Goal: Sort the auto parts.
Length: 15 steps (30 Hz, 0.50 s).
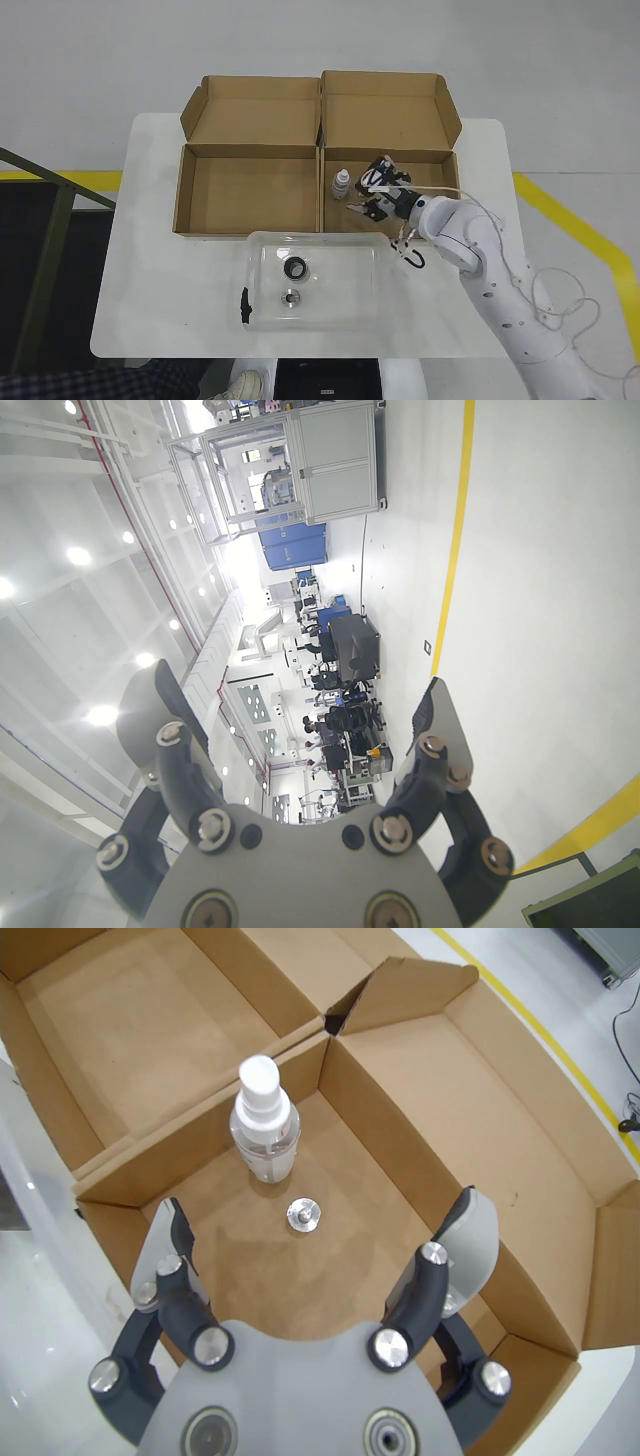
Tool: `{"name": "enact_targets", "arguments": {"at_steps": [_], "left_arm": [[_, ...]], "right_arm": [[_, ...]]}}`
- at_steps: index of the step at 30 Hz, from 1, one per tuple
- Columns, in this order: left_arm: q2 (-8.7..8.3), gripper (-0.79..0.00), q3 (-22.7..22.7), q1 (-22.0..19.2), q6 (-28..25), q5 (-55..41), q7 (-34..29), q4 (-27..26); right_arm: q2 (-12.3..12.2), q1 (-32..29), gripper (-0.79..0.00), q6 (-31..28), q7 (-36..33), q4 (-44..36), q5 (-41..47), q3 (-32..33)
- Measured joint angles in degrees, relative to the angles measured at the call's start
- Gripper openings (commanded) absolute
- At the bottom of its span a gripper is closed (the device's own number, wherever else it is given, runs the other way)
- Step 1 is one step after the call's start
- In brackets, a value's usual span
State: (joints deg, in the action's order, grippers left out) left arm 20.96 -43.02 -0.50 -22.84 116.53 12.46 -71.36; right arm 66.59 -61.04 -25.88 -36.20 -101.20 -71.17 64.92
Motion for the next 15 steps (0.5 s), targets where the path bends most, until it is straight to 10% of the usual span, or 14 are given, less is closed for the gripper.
{"name": "enact_targets", "arguments": {"at_steps": [15], "left_arm": [[0.00, 0.000, 0.00, 0.00, 0.00, 0.00, 0.00, 0.00]], "right_arm": [[-1.28, -11.31, 0.000, -3.68, 3.81, -15.91, -2.31, 1.25]]}}
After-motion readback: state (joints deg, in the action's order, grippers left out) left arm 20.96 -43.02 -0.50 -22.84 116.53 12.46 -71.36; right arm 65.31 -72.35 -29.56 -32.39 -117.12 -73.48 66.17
